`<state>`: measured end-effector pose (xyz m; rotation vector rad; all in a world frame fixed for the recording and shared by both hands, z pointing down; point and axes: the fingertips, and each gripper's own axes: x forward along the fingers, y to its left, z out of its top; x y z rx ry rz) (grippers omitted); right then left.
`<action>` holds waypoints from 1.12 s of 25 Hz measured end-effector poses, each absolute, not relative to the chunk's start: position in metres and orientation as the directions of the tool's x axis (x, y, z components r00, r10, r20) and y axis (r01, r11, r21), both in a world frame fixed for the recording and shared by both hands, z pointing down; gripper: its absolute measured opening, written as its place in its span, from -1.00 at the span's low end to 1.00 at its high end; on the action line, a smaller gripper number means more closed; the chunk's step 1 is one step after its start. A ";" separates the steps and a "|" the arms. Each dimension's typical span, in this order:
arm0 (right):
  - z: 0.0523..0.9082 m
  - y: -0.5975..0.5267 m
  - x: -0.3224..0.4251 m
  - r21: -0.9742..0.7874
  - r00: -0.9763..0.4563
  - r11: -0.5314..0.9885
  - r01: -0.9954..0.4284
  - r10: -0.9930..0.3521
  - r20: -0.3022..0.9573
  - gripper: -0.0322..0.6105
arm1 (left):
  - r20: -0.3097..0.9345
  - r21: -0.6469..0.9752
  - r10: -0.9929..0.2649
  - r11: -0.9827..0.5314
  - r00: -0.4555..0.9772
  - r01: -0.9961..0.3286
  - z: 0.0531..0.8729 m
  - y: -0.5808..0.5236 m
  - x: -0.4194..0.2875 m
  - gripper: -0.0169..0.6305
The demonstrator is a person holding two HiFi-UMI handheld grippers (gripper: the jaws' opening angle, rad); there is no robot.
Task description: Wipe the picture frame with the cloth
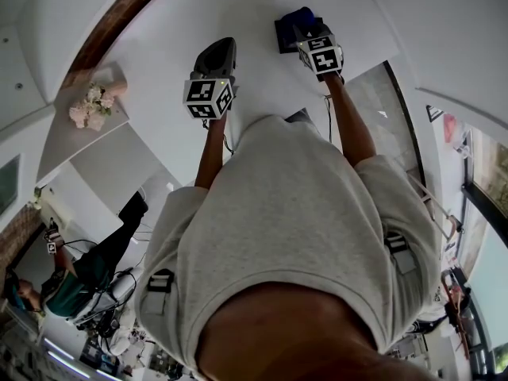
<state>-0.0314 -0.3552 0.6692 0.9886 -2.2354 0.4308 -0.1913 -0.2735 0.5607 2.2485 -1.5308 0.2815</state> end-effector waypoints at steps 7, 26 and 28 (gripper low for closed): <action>0.673 -0.362 0.008 -0.012 -0.451 0.614 -0.789 -0.566 0.690 -0.72 | 0.373 0.227 -0.832 -0.346 0.409 -0.910 0.560 -0.279 -0.176 -0.90; 0.665 -0.372 0.088 0.028 -0.355 0.520 -0.854 -0.621 0.699 -0.72 | 0.373 0.223 -0.821 -0.373 0.432 -0.901 0.559 -0.282 -0.159 -0.90; 0.657 -0.370 0.088 0.029 -0.358 0.520 -0.854 -0.627 0.692 -0.72 | 0.370 0.223 -0.821 -0.375 0.434 -0.900 0.558 -0.282 -0.157 -0.90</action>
